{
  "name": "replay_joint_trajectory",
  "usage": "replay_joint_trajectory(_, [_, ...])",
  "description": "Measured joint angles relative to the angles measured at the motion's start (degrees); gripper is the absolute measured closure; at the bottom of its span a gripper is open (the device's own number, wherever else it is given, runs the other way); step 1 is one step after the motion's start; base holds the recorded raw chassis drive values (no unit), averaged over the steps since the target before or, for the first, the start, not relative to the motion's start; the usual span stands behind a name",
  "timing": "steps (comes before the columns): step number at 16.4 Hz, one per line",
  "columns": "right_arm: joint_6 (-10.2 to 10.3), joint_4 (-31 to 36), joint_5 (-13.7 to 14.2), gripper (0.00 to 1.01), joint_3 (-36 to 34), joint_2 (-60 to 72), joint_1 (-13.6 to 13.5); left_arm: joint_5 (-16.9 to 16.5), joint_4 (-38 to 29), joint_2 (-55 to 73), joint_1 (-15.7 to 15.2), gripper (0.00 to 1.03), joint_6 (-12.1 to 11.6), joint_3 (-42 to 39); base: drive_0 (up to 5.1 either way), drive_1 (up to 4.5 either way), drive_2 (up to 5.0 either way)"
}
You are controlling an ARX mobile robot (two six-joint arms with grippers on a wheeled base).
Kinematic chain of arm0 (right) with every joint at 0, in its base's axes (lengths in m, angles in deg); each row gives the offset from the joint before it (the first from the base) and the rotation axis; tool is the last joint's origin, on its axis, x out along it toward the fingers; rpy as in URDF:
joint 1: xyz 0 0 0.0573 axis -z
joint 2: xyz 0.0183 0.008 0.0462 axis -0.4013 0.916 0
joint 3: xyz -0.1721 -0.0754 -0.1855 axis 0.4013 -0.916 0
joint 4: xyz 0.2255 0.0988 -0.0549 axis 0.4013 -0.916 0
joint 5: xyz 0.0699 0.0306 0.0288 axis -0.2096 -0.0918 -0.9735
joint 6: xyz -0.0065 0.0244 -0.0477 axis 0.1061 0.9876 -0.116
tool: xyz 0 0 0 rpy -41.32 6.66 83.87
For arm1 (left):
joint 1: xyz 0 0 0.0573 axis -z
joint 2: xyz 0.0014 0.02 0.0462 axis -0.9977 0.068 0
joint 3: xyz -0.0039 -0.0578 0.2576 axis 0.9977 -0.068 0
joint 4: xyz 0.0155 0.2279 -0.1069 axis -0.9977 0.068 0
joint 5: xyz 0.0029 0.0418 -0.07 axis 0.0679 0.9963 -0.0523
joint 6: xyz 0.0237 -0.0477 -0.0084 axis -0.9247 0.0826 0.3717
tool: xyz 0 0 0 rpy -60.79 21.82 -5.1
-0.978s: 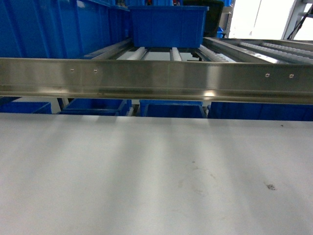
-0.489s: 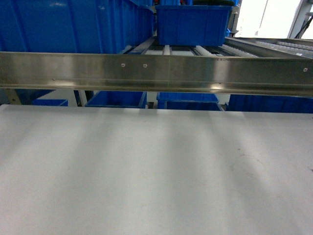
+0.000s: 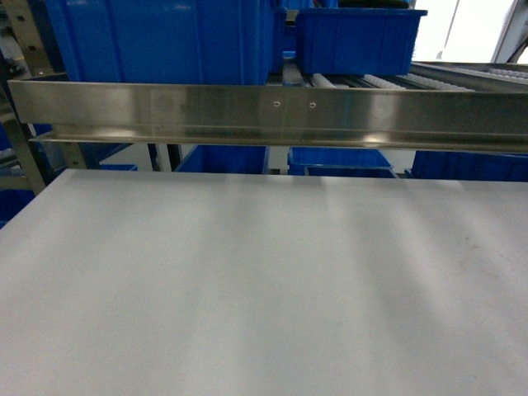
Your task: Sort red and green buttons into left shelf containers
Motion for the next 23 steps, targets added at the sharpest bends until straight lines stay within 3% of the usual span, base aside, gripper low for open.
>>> replay_joint_trajectory(23, [0.0,0.1,0.0,0.75,0.0,0.0,0.0,0.1,0.0,0.0,0.0,0.77,0.0,0.0,-5.0,2.4,2.4])
